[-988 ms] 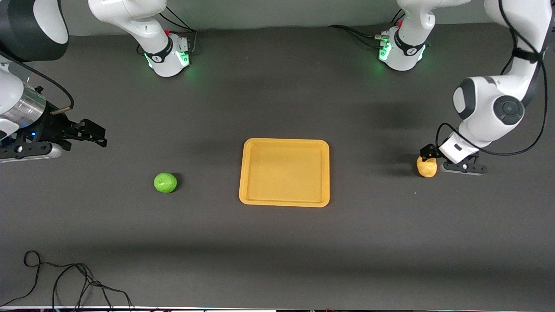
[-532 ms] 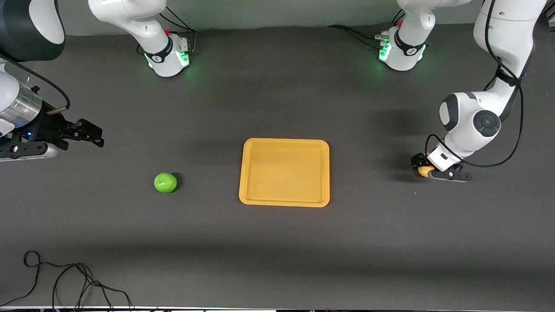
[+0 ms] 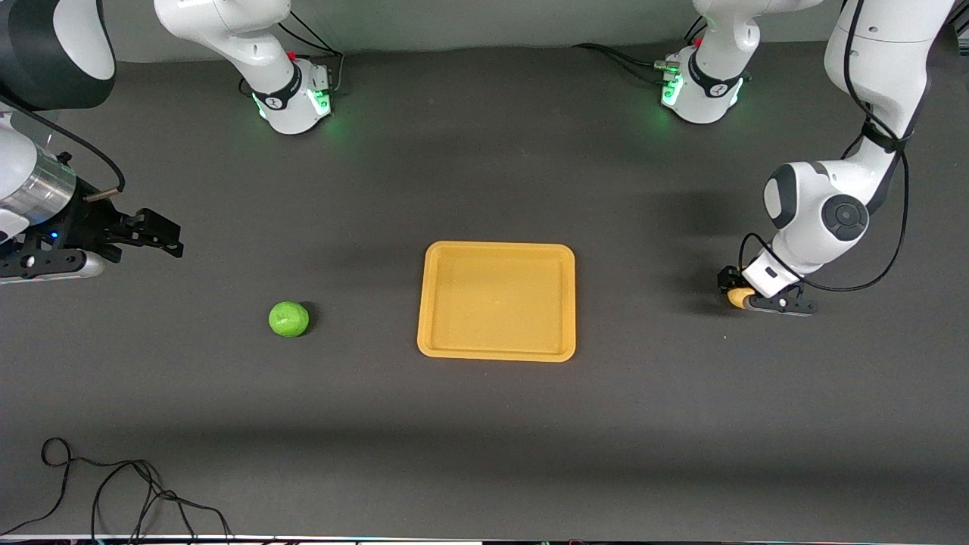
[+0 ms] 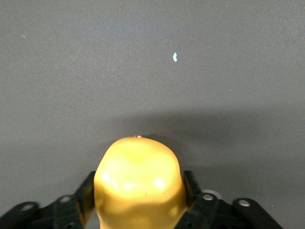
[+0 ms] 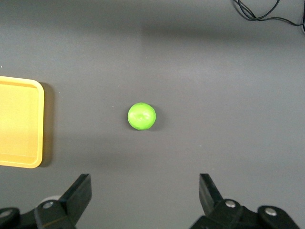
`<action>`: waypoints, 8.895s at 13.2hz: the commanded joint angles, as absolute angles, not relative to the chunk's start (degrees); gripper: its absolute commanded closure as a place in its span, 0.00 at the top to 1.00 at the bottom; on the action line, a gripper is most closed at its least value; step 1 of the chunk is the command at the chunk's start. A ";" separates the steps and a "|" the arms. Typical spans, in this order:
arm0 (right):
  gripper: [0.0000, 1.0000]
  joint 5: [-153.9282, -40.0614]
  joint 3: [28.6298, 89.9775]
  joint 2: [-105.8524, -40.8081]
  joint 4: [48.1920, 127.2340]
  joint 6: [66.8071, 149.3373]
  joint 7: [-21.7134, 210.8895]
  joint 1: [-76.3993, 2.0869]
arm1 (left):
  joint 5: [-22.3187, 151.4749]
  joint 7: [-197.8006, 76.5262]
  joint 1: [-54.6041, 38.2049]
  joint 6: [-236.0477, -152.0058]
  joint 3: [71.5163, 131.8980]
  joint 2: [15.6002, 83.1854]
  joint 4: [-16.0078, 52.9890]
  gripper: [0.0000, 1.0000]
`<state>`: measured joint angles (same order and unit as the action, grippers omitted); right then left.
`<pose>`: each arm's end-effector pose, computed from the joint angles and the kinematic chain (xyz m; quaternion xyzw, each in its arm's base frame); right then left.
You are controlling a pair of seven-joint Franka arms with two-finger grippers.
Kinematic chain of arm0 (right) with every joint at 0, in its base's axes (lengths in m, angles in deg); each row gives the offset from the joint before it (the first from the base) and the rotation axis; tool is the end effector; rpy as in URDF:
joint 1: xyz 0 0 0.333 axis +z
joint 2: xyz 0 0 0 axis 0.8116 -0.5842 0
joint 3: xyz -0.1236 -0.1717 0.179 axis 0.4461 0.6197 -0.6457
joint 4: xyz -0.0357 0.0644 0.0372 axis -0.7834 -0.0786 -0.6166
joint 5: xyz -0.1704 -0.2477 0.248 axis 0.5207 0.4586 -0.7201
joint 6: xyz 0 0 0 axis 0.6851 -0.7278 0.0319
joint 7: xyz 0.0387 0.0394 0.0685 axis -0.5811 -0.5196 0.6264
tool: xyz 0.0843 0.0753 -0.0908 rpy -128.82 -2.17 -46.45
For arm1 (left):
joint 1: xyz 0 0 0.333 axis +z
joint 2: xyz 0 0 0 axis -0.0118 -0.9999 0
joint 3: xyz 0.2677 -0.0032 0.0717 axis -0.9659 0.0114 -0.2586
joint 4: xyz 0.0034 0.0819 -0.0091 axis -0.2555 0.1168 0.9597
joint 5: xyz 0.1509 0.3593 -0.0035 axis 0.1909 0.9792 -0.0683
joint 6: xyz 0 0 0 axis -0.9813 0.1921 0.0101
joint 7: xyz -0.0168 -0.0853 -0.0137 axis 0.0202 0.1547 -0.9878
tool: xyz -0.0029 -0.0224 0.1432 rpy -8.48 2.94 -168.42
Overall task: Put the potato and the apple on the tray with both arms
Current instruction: 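Lift the potato with the left gripper and carry it over the tray, then lower the potato onto the tray and open the left gripper, then withdraw the left gripper while the right gripper reaches the green apple, then close the right gripper around the green apple, then lift the apple with the right gripper and carry it over the tray, then lower the apple beside the potato and open the right gripper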
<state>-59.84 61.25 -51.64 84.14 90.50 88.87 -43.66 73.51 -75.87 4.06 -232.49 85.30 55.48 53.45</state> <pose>0.5686 0.0320 0.4987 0.9997 0.0222 0.0067 0.0037 0.5025 0.0122 0.1175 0.9980 -0.0617 0.0121 0.0044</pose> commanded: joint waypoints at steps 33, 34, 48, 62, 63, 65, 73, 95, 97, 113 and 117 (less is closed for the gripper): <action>1.00 -59.62 61.33 -51.71 87.83 94.76 88.41 -42.48 | 80.69 -26.22 -26.48 -207.63 95.33 30.20 7.28 0.36; 1.00 -59.53 61.33 -51.71 87.83 94.84 88.41 -42.39 | 80.69 -26.13 -26.57 -207.73 95.33 30.10 7.28 0.37; 1.00 -59.62 61.24 -51.54 87.92 95.11 88.50 -42.39 | 69.70 -52.45 -7.00 -166.20 95.51 54.25 -0.63 1.00; 1.00 -62.34 61.15 -63.29 88.44 103.97 88.50 -42.04 | 73.22 -68.32 1.33 -164.49 86.32 73.16 11.59 1.00; 1.00 -62.43 61.15 -64.97 89.58 106.60 88.50 -41.60 | 73.13 -68.41 -2.02 -164.40 83.15 73.34 11.59 1.00; 1.00 -62.43 61.15 -67.96 93.78 113.53 88.24 -40.20 | 73.13 -68.41 -3.54 -164.40 81.62 73.43 11.42 1.00; 1.00 -62.61 61.15 -74.03 108.56 135.86 90.52 -40.63 | 72.25 -71.75 -0.48 -164.14 82.58 72.55 9.48 1.00; 0.42 -72.89 60.89 -76.31 74.23 102.14 64.57 -26.86 | 73.22 -69.19 -0.03 -164.76 84.70 72.73 10.01 1.00; 0.42 -72.81 60.89 -81.57 68.61 102.14 55.84 -22.02 | 73.22 -69.20 -0.12 -164.75 84.61 72.64 10.10 1.00; 1.00 -71.93 60.97 -101.11 63.92 118.14 42.27 -9.17 | 73.48 -69.20 -0.29 -164.67 84.70 72.11 10.18 1.00; 1.00 -71.93 61.50 -98.39 64.45 116.91 43.06 -9.96 | 73.48 -68.76 -0.38 -164.67 84.70 72.11 10.18 1.00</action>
